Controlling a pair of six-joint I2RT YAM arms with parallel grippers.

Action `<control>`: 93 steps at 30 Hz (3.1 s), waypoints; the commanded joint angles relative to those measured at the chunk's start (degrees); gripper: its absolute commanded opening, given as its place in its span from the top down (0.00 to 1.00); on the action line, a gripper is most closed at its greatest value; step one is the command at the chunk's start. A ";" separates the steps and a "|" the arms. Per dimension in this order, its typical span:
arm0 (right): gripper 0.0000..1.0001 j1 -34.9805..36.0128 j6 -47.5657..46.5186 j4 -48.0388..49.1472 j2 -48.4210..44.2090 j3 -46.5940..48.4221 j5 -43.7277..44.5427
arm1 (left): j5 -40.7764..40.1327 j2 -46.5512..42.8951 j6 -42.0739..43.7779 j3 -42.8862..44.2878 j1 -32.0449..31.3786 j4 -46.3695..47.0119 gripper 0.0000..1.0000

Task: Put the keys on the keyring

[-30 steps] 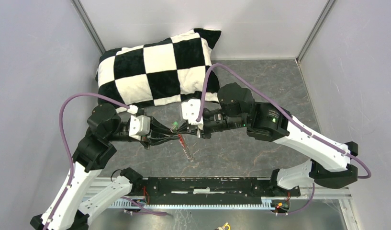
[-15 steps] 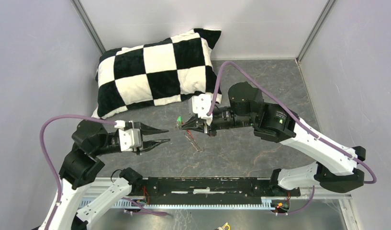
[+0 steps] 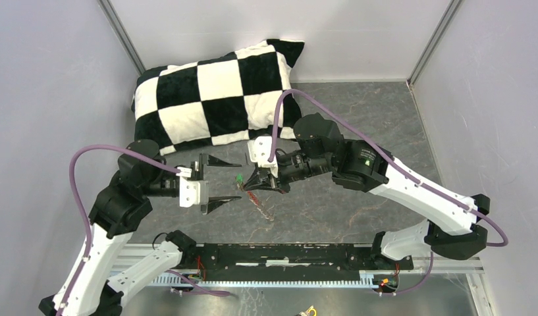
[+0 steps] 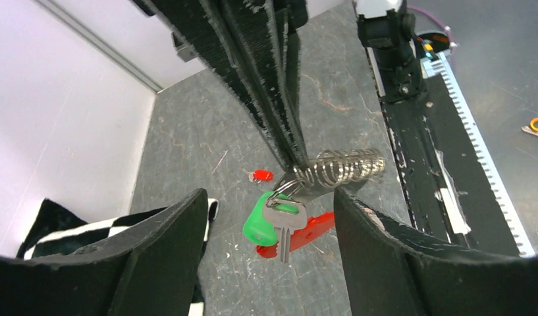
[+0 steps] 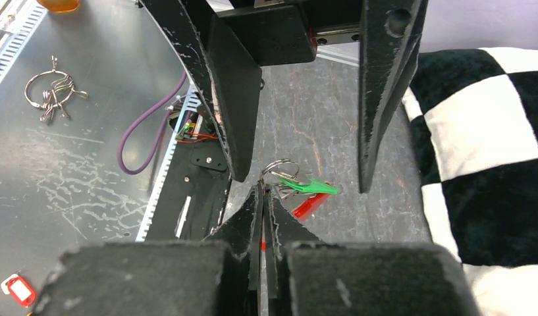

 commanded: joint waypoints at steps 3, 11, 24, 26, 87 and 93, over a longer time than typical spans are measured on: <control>1.00 -0.11 -0.29 -0.48 0.85 4.27 -2.31 | 7.68 3.67 17.25 6.66 -0.07 -16.28 0.37; 0.99 -0.17 0.03 -0.20 1.59 5.08 -0.88 | 7.60 2.56 20.73 6.60 -0.07 -18.69 0.80; 1.00 -0.12 8.29 15.45 -3.68 -5.09 2.33 | 4.50 -3.76 16.63 -0.03 -0.03 -7.90 0.94; 1.00 -0.12 12.75 23.92 -5.70 -10.25 2.49 | 4.95 -3.70 15.82 -0.28 -0.05 -7.93 0.95; 0.89 1.32 18.54 57.77 -16.43 -35.82 17.41 | 0.76 2.25 -25.23 2.55 -0.03 4.40 0.98; 0.56 -0.58 10.98 26.82 -11.65 -18.41 6.90 | -0.78 3.56 -11.49 4.94 -0.03 -4.85 0.98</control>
